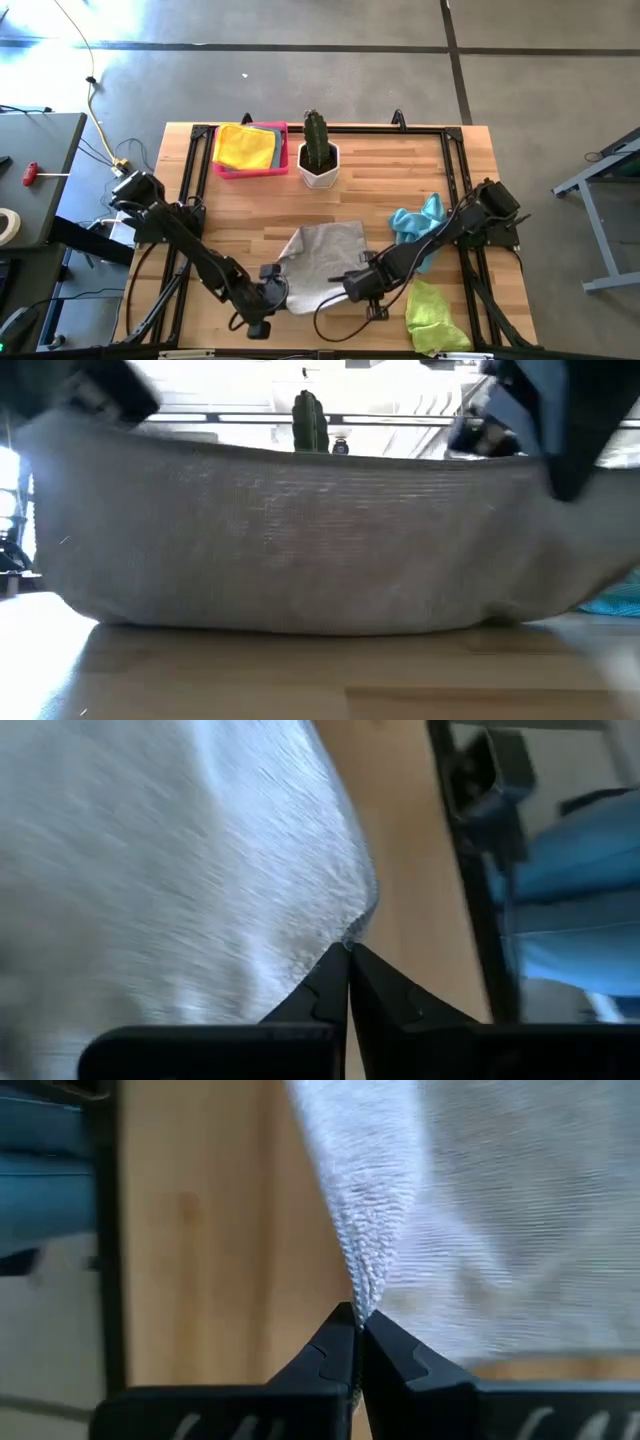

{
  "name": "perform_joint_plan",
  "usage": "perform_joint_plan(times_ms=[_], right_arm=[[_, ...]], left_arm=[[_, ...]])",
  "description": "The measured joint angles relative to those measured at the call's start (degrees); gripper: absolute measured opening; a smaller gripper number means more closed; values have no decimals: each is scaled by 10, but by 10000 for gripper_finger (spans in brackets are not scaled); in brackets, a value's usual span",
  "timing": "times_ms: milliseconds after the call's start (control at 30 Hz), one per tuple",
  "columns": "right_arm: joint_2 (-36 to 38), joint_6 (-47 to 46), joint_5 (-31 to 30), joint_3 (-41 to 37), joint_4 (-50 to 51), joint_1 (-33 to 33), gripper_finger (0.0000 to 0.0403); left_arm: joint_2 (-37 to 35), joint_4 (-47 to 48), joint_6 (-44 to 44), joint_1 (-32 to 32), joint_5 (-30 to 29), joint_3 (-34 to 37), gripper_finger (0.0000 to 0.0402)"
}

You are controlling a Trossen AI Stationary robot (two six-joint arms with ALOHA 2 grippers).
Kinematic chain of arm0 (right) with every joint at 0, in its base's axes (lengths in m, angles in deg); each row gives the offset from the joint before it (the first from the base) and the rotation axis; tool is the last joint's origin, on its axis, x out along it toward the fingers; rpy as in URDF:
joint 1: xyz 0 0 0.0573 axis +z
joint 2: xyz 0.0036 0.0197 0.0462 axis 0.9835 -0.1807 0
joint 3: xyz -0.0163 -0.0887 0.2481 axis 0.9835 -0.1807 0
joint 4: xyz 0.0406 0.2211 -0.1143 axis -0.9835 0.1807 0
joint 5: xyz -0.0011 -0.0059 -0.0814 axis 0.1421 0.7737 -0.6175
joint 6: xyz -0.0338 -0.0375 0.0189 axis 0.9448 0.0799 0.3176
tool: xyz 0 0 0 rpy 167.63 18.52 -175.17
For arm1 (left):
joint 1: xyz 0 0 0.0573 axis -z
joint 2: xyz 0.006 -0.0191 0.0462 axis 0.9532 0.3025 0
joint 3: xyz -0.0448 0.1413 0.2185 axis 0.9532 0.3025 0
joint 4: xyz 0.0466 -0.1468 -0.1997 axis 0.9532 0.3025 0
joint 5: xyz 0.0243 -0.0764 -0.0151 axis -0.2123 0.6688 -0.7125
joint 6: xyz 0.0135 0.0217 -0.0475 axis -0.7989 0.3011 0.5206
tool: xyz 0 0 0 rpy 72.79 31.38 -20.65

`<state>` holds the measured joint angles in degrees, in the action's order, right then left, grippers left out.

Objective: Fold microfiber towels
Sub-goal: Fold the gray microfiber towel

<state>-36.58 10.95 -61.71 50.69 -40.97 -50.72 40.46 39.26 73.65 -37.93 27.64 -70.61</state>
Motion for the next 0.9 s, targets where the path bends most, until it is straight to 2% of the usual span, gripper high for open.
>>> perform_joint_plan(times_ms=[100, 167, 267, 367, 433, 500, 533, 567, 600, 700, 733, 767, 800, 833, 867, 900], right_arm=[[0, 35, -64, 48, 82, -10, 0], [0, 60, -133, 90, 141, -17, 0], [0, 97, -277, 162, 219, -23, 0], [0, 122, -452, 238, 281, -24, 0], [1, 131, -562, 287, 313, -23, 0], [1, 129, -631, 332, 331, -23, 0], [1, 123, -629, 354, 338, -23, 0], [1, 108, -591, 376, 341, -23, 0], [1, 88, -512, 397, 342, -24, 0], [2, 44, -159, 447, 331, -32, 0], [2, 65, -78, 456, 325, -30, 0], [1, 107, -31, 466, 322, -25, 0], [0, 159, -24, 479, 320, -21, 0], [0, 203, -51, 493, 319, -17, 0], [0, 234, -116, 505, 318, -14, 0], [1, 260, -214, 519, 318, -15, 0]], left_arm=[[-20, 96, -24, -8, -70, -45, 0], [-33, 165, -44, -14, -122, -80, 0], [-49, 258, -81, -22, -226, -135, 0], [-60, 331, -144, -24, -372, -191, 0], [-66, 357, -199, -22, -480, -222, 0], [-66, 355, -241, -22, -554, -253, 0], [-66, 355, -247, -22, -560, -268, 0], [-66, 354, -239, -22, -538, -286, 0], [-66, 351, -215, -20, -481, -303, 0], [-66, 341, -131, -18, -212, -340, 0], [-66, 332, -135, -16, -151, -342, 0], [-65, 321, -156, -12, -123, -342, 0], [-64, 312, -187, -9, -126, -342, 0], [-66, 309, -217, -8, -155, -342, 0], [-72, 316, -243, -6, -214, -342, 0], [-78, 322, -269, -5, -289, -342, 0]])
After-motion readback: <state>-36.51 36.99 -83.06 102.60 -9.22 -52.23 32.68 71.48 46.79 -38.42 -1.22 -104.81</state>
